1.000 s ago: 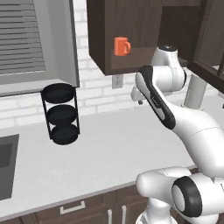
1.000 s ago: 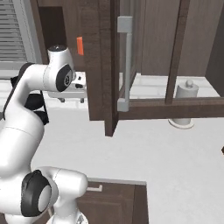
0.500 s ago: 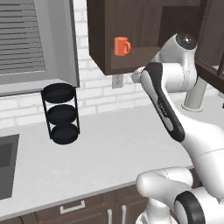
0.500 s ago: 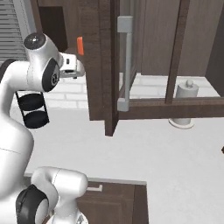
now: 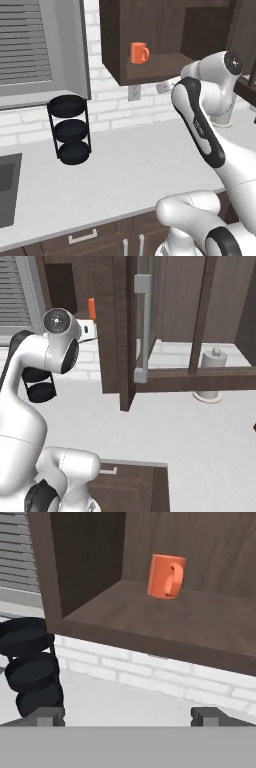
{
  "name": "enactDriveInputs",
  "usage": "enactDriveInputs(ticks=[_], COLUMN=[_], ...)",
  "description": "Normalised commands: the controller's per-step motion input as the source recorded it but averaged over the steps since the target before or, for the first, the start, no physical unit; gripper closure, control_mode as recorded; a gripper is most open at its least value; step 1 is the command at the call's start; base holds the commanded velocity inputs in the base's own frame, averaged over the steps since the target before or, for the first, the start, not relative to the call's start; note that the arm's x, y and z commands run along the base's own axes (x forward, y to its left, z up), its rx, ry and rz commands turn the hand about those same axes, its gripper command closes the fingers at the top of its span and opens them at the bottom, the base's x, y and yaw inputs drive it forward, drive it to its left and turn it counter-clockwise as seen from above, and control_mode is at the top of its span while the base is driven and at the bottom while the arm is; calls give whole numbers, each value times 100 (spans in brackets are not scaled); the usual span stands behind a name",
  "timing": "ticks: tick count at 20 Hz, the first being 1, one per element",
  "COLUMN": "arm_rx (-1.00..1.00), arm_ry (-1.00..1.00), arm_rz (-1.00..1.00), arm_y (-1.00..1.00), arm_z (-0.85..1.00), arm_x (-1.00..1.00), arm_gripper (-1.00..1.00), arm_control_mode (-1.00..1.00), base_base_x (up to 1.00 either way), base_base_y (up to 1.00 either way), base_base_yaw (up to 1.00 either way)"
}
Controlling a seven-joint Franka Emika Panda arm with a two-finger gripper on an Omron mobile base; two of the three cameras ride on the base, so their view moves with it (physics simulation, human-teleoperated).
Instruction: Gather all objects into one cabinet and sort the glasses and bowls to opposite sides.
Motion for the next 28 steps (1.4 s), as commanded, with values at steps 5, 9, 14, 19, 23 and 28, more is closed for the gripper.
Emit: enactDriveInputs(ticks=[5,9,14,19,23,28], arm_rx=[3,9,3,1,0,0], arm_ry=[-17,-19,0,16,14,-8], arm_rz=[0,2,1,-6,-1,3], arm_y=[0,-7,0,0,3,-10], arm_z=[64,60,7,21,6,-7], arm_x=[41,51,29,66,50,34], arm_gripper=[-100,-100,-100,-100,-100,-100], arm_control_mode=[-100,-100,-100,-100,-100,-100], base_base_x=[0,0,0,0,0,0], base_base_y=[0,0,0,0,0,0], base_base_yaw=[0,0,0,0,0,0])
